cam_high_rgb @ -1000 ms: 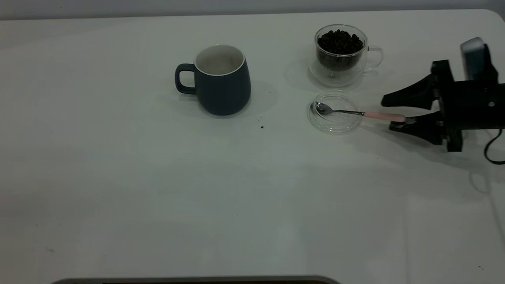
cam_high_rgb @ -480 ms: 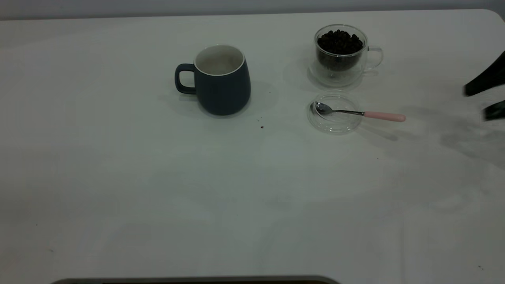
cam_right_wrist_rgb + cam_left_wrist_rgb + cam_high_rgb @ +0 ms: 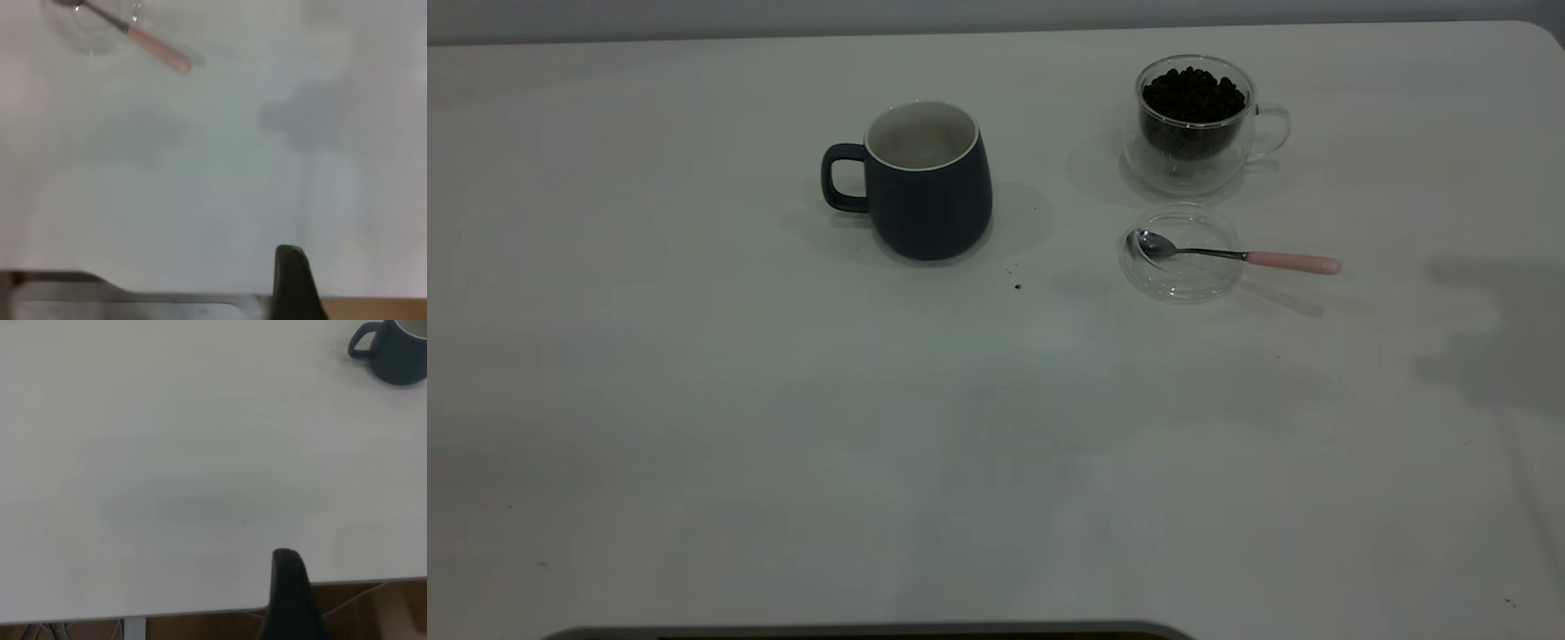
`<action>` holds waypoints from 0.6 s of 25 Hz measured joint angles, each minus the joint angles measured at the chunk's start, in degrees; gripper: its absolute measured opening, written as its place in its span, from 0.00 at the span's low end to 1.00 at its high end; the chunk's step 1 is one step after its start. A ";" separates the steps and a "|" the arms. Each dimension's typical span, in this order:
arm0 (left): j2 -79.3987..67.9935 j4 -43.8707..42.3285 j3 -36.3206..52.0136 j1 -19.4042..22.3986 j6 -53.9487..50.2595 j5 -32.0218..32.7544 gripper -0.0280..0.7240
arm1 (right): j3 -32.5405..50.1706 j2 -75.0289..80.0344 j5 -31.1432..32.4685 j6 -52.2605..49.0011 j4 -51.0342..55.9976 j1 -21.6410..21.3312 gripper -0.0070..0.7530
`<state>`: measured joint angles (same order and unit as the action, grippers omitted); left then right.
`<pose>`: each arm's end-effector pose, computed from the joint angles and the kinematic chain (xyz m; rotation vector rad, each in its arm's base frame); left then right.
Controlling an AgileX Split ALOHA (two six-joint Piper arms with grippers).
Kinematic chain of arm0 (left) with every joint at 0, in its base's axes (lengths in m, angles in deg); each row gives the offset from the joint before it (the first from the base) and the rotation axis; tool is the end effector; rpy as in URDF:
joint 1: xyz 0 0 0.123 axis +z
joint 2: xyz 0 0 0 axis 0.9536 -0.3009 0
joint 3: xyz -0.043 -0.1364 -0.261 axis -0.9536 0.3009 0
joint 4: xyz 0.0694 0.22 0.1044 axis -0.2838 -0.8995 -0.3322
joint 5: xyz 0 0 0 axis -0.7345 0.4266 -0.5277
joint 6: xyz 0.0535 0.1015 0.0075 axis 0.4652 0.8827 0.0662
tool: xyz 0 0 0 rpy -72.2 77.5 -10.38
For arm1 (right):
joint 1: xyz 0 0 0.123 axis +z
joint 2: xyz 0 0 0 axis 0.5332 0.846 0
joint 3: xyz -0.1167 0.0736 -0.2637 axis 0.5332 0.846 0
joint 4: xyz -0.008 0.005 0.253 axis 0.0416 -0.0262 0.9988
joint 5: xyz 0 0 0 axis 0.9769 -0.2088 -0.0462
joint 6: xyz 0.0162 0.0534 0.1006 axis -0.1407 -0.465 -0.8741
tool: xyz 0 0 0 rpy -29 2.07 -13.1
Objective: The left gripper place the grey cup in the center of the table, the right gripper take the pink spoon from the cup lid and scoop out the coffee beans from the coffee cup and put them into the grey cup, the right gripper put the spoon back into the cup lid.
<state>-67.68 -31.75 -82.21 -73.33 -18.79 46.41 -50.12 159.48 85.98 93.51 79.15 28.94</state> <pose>-0.0003 -0.0041 0.2558 0.0417 2.1116 -0.0439 0.3028 -0.0019 0.2319 0.0760 2.9203 0.1889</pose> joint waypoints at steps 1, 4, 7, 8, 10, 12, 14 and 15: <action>0.00 0.00 0.00 0.00 0.00 0.00 0.79 | 0.00 -2.49 1.41 -0.20 -0.88 1.27 0.69; 0.00 0.00 0.00 0.00 0.00 0.00 0.79 | 0.00 -8.87 4.78 -0.01 -2.86 4.27 0.69; 0.00 0.00 0.00 0.00 0.00 0.00 0.79 | 0.00 -14.28 7.65 0.38 -3.62 6.18 0.69; 0.00 0.00 0.00 0.00 0.00 0.00 0.79 | 0.00 -16.07 8.63 0.63 -3.73 6.57 0.69; 0.00 0.00 0.00 0.00 0.00 0.00 0.79 | 0.00 -19.24 10.29 1.55 -3.98 6.78 0.69; 0.00 0.00 0.00 0.00 0.00 0.00 0.79 | 0.00 -22.65 11.45 2.43 -4.23 6.78 0.69; 0.00 0.00 0.00 0.00 0.00 0.00 0.79 | 0.34 -25.95 11.73 3.40 -4.30 6.78 0.69; 0.00 0.00 0.00 0.00 0.00 0.00 0.79 | 0.99 -27.92 11.82 3.88 -4.30 6.78 0.69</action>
<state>-67.68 -31.75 -82.21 -73.33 -18.79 46.41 -49.13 131.56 97.79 97.38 74.85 35.72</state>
